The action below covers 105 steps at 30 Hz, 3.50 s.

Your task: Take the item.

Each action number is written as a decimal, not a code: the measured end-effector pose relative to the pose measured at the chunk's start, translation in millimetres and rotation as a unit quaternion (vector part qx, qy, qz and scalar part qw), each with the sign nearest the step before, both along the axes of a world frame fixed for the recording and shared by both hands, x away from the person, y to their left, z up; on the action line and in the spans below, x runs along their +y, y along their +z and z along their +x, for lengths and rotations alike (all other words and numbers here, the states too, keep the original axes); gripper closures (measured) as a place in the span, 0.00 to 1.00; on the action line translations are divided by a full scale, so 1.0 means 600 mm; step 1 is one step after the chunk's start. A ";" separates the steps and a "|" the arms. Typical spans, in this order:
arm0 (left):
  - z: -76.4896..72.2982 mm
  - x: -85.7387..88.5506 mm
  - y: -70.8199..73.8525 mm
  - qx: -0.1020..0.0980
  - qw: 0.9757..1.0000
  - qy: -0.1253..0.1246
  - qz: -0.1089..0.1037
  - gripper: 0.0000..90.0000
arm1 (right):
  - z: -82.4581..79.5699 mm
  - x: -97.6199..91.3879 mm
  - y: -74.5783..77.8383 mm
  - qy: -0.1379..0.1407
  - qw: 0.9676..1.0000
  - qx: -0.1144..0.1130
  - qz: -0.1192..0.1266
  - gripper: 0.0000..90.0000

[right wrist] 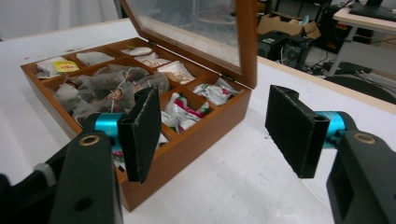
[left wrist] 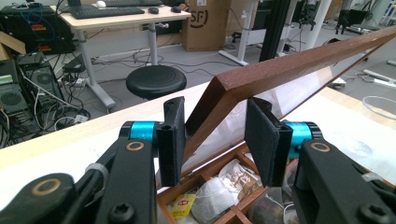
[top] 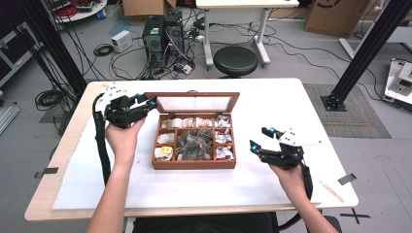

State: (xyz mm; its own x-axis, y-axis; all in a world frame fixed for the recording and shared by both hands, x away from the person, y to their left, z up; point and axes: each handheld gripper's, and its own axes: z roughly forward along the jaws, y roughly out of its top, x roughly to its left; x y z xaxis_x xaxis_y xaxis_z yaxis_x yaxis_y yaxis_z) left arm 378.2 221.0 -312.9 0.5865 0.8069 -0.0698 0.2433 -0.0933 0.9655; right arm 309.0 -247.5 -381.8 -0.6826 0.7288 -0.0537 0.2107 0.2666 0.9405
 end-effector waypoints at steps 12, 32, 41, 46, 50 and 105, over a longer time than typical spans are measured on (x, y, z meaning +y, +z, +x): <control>-0.001 0.002 -0.003 0.000 1.000 -0.002 -0.006 0.65 | 0.029 0.069 0.006 0.038 0.999 0.023 -0.002 0.48; -0.001 0.002 -0.004 -0.001 1.000 -0.003 -0.009 0.65 | 0.080 0.194 -0.013 0.101 0.988 0.113 -0.014 0.59; 0.000 0.003 -0.005 -0.002 1.000 -0.003 -0.009 0.65 | 0.095 0.233 -0.019 0.107 0.982 0.147 -0.045 0.63; 0.000 0.003 -0.005 -0.002 1.000 -0.004 -0.010 0.65 | 0.102 0.253 -0.023 0.107 0.978 0.166 -0.066 0.64; 0.000 0.003 -0.005 -0.002 1.000 -0.003 -0.010 0.65 | 0.106 0.266 -0.022 0.105 0.976 0.176 -0.079 0.67; 0.001 0.003 -0.006 -0.004 1.000 -0.002 -0.010 0.65 | 0.083 0.257 0.031 0.148 0.979 0.124 -0.059 1.00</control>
State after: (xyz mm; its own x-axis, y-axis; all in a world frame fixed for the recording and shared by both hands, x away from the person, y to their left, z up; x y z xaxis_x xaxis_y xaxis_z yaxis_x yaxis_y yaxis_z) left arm 378.5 222.6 -316.7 0.5911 0.8025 -0.0818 0.2350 -0.0743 0.9692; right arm 358.8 -93.4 -363.1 -0.8659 0.4955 0.0685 0.3251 0.4535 0.8299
